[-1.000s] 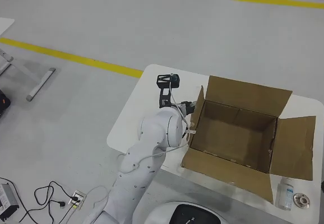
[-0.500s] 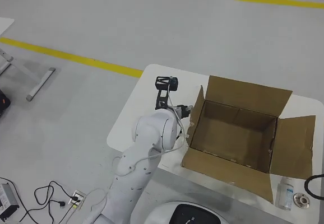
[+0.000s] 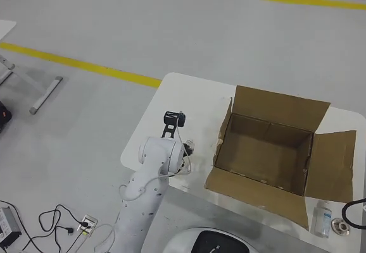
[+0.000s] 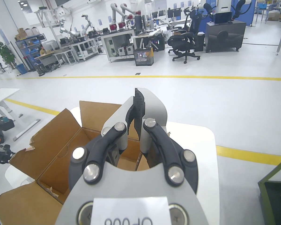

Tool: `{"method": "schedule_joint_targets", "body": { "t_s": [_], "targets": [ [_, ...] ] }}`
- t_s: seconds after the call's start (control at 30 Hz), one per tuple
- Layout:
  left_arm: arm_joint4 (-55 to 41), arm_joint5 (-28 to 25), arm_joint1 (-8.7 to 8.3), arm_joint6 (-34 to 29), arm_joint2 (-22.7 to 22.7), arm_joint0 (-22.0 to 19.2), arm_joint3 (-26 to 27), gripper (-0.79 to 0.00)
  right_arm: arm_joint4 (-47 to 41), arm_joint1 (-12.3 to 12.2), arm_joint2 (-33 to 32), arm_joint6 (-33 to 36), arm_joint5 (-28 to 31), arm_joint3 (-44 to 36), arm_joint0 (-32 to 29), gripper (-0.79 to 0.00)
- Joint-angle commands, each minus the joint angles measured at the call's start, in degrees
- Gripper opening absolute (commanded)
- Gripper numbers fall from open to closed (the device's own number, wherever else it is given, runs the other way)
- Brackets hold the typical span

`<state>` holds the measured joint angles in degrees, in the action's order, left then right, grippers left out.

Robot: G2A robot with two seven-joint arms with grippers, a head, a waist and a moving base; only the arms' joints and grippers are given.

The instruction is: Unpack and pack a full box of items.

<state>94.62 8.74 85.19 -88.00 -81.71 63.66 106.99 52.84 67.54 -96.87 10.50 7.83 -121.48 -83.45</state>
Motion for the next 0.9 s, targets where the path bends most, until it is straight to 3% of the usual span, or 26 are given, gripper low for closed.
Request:
{"method": "schedule_joint_targets", "body": {
  "t_s": [0.0,0.3,0.47,0.63,0.87],
  "targets": [
    [-0.02,0.13,0.00,0.00,-0.02,-0.03,0.00,0.000,-0.11,-0.01,0.04,0.10,0.40,0.15,0.12,-0.785],
    [-0.49,0.13,0.02,0.32,-0.03,0.15,-0.11,0.000,-0.11,-0.01,0.04,0.10,0.40,0.15,0.12,-0.785],
    [0.74,-3.62,-0.16,0.83,1.19,0.92,-2.46,0.000,-0.11,-0.01,0.04,0.10,0.40,0.15,0.12,-0.785],
    [0.47,-7.56,-0.27,0.00,1.41,0.09,-8.60,0.000,-0.11,-0.01,0.04,0.10,0.40,0.15,0.12,-0.785],
    [0.35,-5.27,0.06,0.00,1.65,-3.68,-17.86,0.000,-0.11,-0.01,0.04,0.10,0.40,0.15,0.12,-0.785]
  ]
}}
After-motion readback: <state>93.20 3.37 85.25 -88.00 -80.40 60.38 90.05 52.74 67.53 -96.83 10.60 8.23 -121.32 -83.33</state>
